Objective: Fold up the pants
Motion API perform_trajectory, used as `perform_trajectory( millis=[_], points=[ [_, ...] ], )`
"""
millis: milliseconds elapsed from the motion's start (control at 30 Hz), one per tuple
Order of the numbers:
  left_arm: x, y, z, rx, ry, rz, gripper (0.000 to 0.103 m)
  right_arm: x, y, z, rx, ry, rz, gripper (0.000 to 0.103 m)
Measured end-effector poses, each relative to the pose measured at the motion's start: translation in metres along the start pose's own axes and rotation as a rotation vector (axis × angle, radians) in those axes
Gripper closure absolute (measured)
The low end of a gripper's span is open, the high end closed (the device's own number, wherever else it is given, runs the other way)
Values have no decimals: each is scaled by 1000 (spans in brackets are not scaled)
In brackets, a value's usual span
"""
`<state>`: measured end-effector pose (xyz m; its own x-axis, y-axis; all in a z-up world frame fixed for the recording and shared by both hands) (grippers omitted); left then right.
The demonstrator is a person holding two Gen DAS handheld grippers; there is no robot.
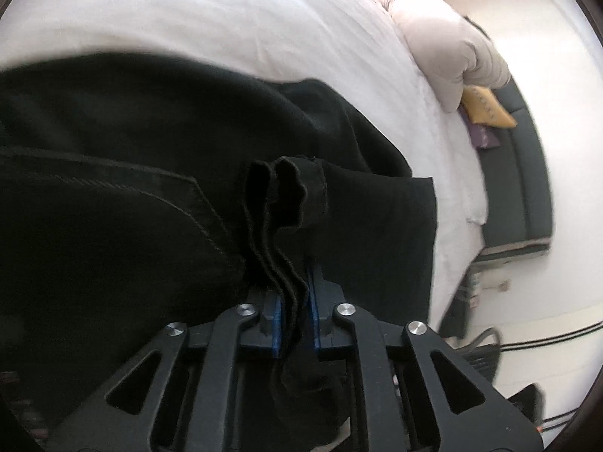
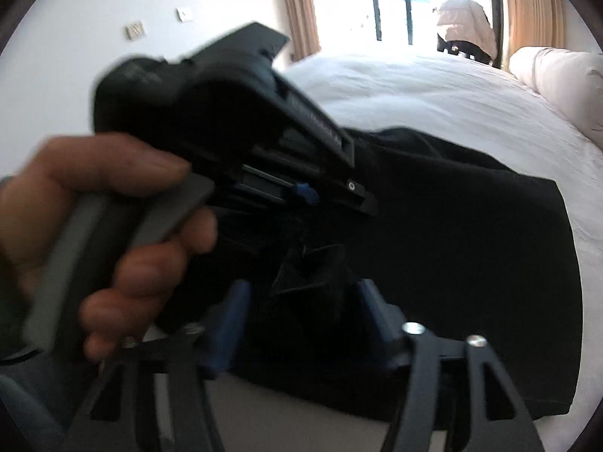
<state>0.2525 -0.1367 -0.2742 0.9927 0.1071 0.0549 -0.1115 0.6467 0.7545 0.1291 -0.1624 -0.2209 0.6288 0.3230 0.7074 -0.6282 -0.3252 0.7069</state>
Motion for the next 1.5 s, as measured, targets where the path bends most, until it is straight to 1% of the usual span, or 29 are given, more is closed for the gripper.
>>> perform_trajectory(
  millis=[100,200,267,300,367,433,500,533,600,633,667,700,733,767,833,867,933,1000,1100,1133,1167,1200,1233,1267,1300,1333,1400,1467,1500],
  points=[
    [4,16,-2,31,-22,35,87,2,23,6,55,-40,31,36],
    [13,38,-11,85,-7,98,87,6,52,28,85,-100,81,36],
    [18,53,-10,94,5,153,87,12,70,50,61,-142,119,36],
    [18,60,-6,82,7,176,87,14,80,73,37,-182,139,36],
    [10,66,8,48,-26,187,87,18,92,113,6,-264,175,36],
    [-7,57,32,11,-99,166,87,23,93,151,29,-363,209,36],
    [-33,38,58,-46,-183,113,87,27,80,187,118,-481,235,37],
    [-46,29,63,-56,-211,84,87,28,70,199,137,-525,232,37],
    [-71,0,67,-34,-266,19,87,29,47,213,217,-582,216,37],
    [-78,-12,64,-5,-280,2,87,27,33,219,226,-598,198,37],
    [-84,-23,56,34,-291,-14,87,22,20,224,203,-607,158,37],
    [-88,-32,44,65,-294,-26,87,15,6,227,183,-610,111,37],
    [-91,-35,39,45,-285,-30,87,7,-10,229,179,-616,63,42],
    [-90,-33,34,-3,-264,-27,87,0,-20,232,169,-617,42,48],
    [-88,-30,25,-68,-218,-36,87,-1,-18,237,160,-608,98,49],
    [-88,-28,24,-76,-210,-34,87,-2,-16,238,166,-624,96,49],
    [-91,-23,25,-54,-218,-12,87,-4,-6,236,171,-648,76,49],
    [-87,-20,30,-16,-242,35,87,-4,18,222,212,-646,99,49],
    [-92,-20,18,18,-263,49,87,-19,58,192,292,-643,154,45],
    [-94,-22,14,10,-261,60,87,-33,66,182,321,-655,160,39],
    [-93,-26,18,3,-260,70,87,-50,66,176,324,-672,138,33],
    [-95,-25,16,0,-266,81,87,-71,61,172,306,-691,88,33],
    [-94,-26,19,8,-272,85,87,-92,54,169,291,-707,56,44],
    [-95,-27,19,19,-285,91,87,-103,59,171,274,-700,119,57],
    [-97,-28,20,37,-304,95,87,-111,63,174,256,-708,150,62],
    [-98,-26,21,59,-310,94,87,-114,64,176,254,-732,143,66],
    [-102,-32,42,102,-311,122,87,-114,75,178,226,-798,117,64],
    [-104,-9,46,107,-323,177,87,-100,90,172,187,-756,132,48],
    [-107,8,45,102,-319,218,87,-94,96,169,181,-733,143,46]
  ],
)
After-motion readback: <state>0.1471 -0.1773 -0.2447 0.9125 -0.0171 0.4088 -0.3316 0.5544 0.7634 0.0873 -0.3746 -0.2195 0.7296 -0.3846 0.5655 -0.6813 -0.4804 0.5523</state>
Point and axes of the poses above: each gripper's, at about its wrist camera, not at the fingertips, and y roughly against the way its jaws point, z to its right, x to its top, the point moved 9 cm from there along -y, roughly the way its jaws point, and after that the axes turned 12 degrees about y, right-handed, at the moved point
